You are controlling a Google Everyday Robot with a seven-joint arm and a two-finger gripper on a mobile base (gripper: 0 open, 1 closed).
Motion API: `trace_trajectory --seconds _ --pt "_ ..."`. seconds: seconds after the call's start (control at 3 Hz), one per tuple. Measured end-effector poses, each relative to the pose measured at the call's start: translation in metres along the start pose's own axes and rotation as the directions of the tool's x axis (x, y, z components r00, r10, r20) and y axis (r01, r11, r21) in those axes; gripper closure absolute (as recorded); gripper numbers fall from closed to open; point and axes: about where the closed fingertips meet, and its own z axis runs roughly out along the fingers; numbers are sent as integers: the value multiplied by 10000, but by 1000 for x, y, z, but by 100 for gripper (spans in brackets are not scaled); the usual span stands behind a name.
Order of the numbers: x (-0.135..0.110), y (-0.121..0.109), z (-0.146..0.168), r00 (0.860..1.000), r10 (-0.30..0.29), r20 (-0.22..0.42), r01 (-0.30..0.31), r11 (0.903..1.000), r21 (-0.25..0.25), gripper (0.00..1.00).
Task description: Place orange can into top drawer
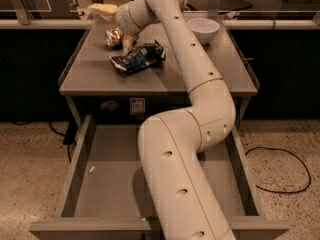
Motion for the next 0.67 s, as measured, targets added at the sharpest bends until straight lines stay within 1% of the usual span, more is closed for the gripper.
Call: trace_trajectory --seconds 0.33,0.67 --pt "0 0 0 10000 0 0 0 10000 0 0" --pt "4 4 0 9998 -131 -158 128 9996 -236 0"
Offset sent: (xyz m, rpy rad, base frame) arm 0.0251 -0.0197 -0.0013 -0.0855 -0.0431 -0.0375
